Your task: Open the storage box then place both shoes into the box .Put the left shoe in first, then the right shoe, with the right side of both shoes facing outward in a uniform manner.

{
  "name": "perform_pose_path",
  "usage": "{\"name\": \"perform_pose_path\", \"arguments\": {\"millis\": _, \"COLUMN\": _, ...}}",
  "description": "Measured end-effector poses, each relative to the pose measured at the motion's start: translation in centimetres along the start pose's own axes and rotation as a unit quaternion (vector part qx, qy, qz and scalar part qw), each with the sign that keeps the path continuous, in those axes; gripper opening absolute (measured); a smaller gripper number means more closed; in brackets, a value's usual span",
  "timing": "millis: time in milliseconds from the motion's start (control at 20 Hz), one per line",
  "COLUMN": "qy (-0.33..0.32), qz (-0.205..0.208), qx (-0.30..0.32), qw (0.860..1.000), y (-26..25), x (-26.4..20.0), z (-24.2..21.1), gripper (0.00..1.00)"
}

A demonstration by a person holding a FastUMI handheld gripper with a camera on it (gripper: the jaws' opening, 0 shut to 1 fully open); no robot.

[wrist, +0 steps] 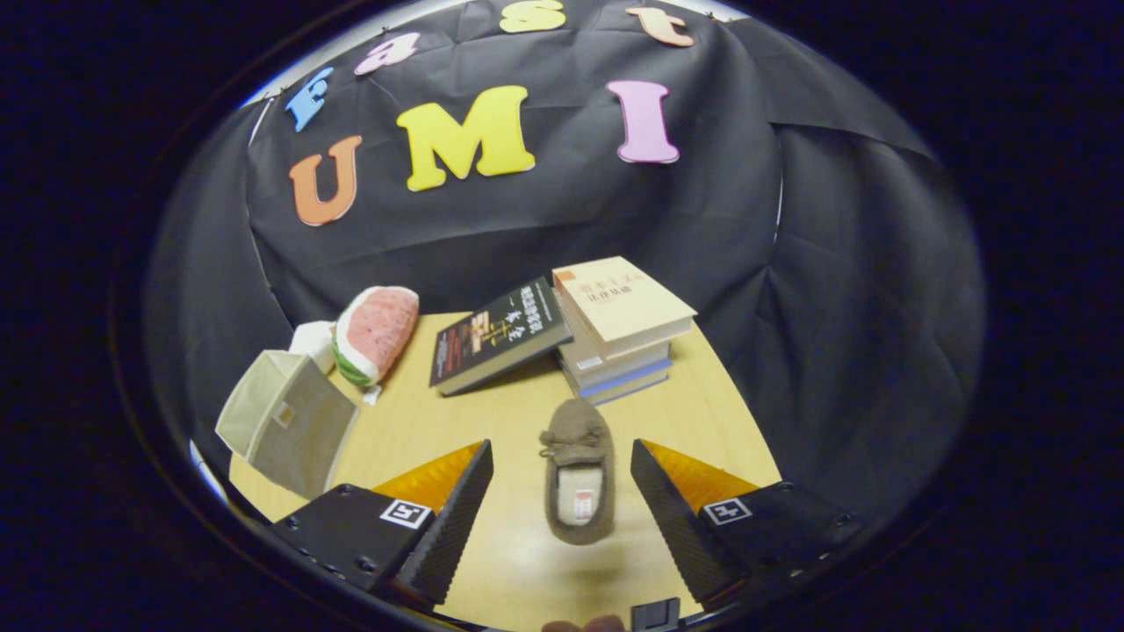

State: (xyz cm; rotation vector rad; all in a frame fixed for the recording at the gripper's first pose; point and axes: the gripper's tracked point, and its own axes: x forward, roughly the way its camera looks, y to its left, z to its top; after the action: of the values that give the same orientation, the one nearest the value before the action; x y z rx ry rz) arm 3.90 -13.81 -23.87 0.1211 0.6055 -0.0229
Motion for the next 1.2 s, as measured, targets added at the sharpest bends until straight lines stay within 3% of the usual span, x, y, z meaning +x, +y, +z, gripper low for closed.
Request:
{"name": "perform_pose_path", "arguments": {"millis": 300, "qy": 0.082, "qz": -0.01, "qx": 0.004, "qw": 0.997, "y": -3.1, "x": 6.9, "z": -6.1, "gripper": 0.96}}
{"name": "perform_pose_path", "arguments": {"millis": 550, "qy": 0.118, "qz": -0.002, "qx": 0.0, "qw": 0.993, "y": -3.3, "x": 10.4, "z": -7.2, "gripper": 0.96}}
{"name": "perform_pose_path", "arguments": {"millis": 800, "qy": 0.163, "qz": -0.009, "qx": 0.016, "qw": 0.986, "y": -3.8, "x": 12.9, "z": -8.9, "gripper": 0.49}}
{"name": "perform_pose_path", "arguments": {"millis": 900, "qy": 0.171, "qz": -0.005, "qx": 0.026, "qw": 0.985, "y": -3.8, "x": 13.1, "z": -9.3, "gripper": 0.5}}
{"name": "perform_pose_path", "arguments": {"millis": 1100, "qy": 0.171, "qz": -0.018, "qx": 0.034, "qw": 0.985, "y": -4.2, "x": 13.4, "z": -9.3, "gripper": 0.22}}
{"name": "perform_pose_path", "arguments": {"millis": 1200, "qy": 0.177, "qz": -0.017, "qx": 0.056, "qw": 0.982, "y": -4.0, "x": 13.5, "z": -9.2, "gripper": 0.01}}
